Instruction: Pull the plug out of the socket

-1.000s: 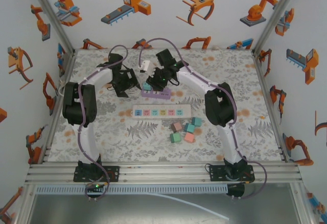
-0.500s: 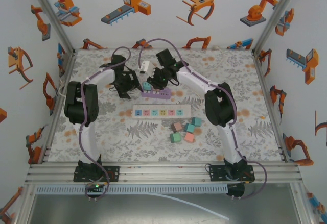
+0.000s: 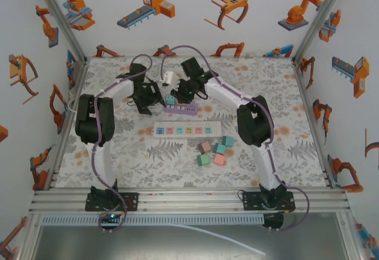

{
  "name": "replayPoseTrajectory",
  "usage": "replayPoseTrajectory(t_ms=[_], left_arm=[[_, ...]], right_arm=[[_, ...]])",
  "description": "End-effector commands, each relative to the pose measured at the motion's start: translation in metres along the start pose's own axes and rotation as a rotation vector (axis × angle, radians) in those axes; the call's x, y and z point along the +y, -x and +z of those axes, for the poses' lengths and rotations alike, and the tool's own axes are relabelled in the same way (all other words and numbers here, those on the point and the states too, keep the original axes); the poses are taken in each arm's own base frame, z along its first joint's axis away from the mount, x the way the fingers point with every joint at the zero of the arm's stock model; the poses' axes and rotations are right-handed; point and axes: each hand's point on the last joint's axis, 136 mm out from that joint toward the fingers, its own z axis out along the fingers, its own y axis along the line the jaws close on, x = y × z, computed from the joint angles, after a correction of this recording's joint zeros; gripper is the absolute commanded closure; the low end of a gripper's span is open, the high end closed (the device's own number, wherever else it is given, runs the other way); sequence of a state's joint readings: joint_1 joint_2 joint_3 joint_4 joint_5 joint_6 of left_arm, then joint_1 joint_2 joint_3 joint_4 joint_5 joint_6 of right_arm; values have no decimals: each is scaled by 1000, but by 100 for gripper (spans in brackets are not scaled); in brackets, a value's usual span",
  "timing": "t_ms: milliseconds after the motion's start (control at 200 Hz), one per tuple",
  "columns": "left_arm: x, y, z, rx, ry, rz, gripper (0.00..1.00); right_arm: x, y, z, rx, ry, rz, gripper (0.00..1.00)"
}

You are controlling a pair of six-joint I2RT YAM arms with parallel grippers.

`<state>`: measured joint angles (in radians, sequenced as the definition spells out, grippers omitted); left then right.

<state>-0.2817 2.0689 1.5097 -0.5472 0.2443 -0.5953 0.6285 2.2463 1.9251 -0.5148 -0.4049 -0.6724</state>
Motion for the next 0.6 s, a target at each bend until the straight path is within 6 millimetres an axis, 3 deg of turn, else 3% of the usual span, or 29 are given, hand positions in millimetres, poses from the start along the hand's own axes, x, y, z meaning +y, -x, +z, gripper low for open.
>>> replayPoseTrajectory(t_ms=[0,60,250,596], left_arm=[[10,-14,16,64,38,2,28],[9,-14,16,63,37,5,28],[10,-15,16,64,41,2,28],[33,-27,24,85,137,-24,33]], right_arm=[[2,-18,15,27,20,11,48],[2,-19,16,30,18,5,49],[4,-13,17,3,39,-3,70],[7,-5,10,-37,57,-13,83]])
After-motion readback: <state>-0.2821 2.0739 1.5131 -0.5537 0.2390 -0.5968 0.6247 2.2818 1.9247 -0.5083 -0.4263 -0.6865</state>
